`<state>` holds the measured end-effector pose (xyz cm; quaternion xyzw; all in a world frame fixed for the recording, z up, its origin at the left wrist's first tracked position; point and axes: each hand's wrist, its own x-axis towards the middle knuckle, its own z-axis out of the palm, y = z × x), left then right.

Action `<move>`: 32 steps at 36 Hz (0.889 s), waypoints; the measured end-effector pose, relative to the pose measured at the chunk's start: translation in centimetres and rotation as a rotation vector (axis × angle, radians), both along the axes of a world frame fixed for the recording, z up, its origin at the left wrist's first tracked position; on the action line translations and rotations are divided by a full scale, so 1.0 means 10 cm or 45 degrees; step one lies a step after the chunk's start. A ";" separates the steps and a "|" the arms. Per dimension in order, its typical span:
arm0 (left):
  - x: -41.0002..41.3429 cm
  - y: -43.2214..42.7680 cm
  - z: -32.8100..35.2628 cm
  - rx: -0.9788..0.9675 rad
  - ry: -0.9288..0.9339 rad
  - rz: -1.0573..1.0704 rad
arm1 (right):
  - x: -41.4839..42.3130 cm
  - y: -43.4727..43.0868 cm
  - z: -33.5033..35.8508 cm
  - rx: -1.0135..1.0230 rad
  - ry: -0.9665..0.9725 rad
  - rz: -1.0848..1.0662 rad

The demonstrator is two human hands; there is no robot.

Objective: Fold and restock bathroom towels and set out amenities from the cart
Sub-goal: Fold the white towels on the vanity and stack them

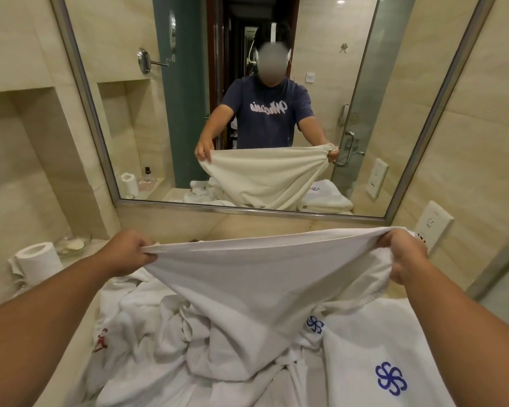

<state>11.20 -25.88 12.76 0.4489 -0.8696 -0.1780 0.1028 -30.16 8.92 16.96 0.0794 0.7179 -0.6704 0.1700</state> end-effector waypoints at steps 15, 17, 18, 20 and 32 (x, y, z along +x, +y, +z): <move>-0.22 0.13 0.10 1.352 1.040 0.510 | -0.15 -0.17 -0.11 -0.159 -0.444 0.485; -0.34 0.18 -0.01 1.466 1.175 0.613 | -0.08 -0.28 -0.20 -0.240 -0.486 0.453; -0.40 0.24 -0.07 1.521 1.206 0.643 | 0.00 -0.32 -0.21 -0.256 -0.507 0.483; -0.52 0.41 -0.13 1.651 1.200 0.654 | 0.16 -0.40 -0.25 -0.262 -0.533 0.549; -1.09 1.66 -0.27 1.557 1.053 0.485 | 1.37 -0.62 -0.65 -0.166 -0.155 0.593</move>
